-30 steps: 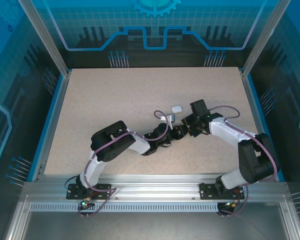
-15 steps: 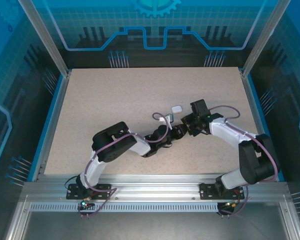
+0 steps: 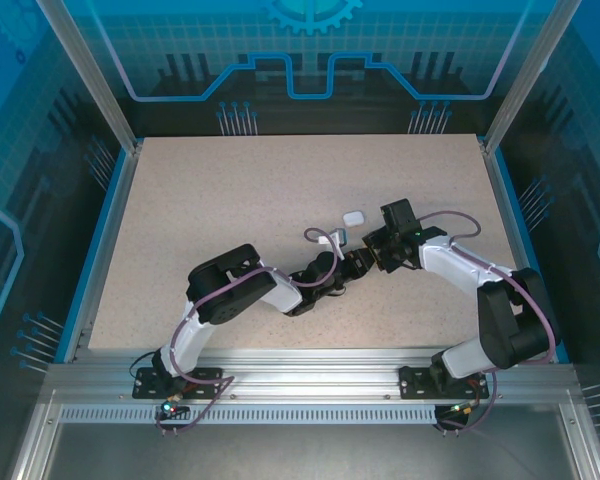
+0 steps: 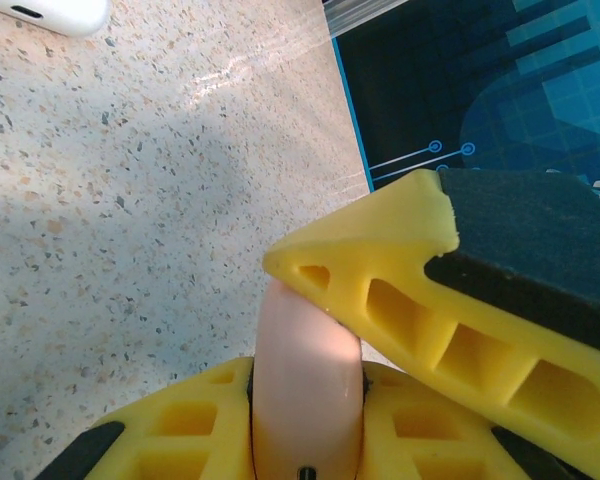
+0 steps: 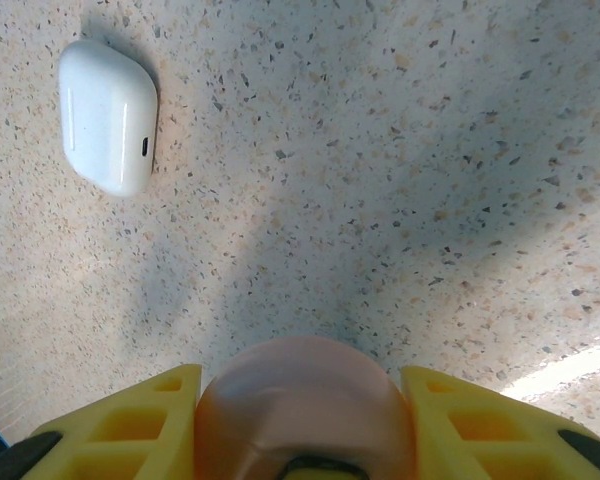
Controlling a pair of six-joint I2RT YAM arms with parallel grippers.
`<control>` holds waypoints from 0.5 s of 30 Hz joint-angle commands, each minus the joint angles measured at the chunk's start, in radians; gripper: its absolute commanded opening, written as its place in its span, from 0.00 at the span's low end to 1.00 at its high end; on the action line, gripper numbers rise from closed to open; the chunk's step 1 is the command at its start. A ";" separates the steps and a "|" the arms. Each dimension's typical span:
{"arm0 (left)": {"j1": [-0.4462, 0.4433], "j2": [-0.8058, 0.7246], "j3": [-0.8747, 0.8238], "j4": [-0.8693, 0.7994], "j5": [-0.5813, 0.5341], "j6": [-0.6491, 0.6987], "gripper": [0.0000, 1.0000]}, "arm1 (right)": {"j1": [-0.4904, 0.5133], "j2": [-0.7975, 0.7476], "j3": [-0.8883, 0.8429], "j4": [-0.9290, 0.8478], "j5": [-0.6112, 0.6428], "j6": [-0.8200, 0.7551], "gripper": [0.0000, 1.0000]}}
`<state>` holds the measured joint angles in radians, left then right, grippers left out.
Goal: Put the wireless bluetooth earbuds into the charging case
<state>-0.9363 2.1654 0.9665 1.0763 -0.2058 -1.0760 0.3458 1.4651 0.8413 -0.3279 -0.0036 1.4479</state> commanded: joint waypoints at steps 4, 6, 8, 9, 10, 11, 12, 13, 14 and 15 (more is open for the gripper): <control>0.024 0.027 -0.017 -0.033 -0.092 -0.087 0.03 | -0.023 -0.035 -0.004 -0.068 -0.042 -0.004 0.62; 0.024 0.022 -0.027 -0.035 -0.085 -0.094 0.02 | -0.042 -0.042 0.002 -0.071 -0.050 -0.017 0.70; 0.024 0.014 -0.037 -0.043 -0.080 -0.098 0.02 | -0.063 -0.058 0.005 -0.076 -0.049 -0.033 0.74; 0.025 0.009 -0.043 -0.045 -0.073 -0.098 0.02 | -0.076 -0.071 0.008 -0.086 -0.048 -0.041 0.75; 0.025 0.002 -0.049 -0.051 -0.066 -0.096 0.02 | -0.089 -0.083 0.008 -0.090 -0.048 -0.051 0.76; 0.025 -0.006 -0.055 -0.062 -0.056 -0.095 0.02 | -0.104 -0.097 0.008 -0.100 -0.044 -0.064 0.76; 0.026 -0.013 -0.059 -0.069 -0.041 -0.090 0.02 | -0.120 -0.111 0.010 -0.112 -0.041 -0.080 0.76; 0.026 -0.020 -0.063 -0.075 -0.026 -0.089 0.02 | -0.134 -0.122 0.009 -0.121 -0.039 -0.095 0.76; 0.029 -0.031 -0.067 -0.087 0.002 -0.084 0.02 | -0.152 -0.132 0.010 -0.130 -0.039 -0.118 0.76; 0.032 -0.041 -0.074 -0.094 0.030 -0.075 0.02 | -0.166 -0.144 0.009 -0.139 -0.039 -0.144 0.76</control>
<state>-0.9104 2.1685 0.9157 1.0119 -0.2375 -1.1534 0.2211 1.3636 0.8413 -0.4049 -0.0410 1.3819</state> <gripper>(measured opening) 0.225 0.763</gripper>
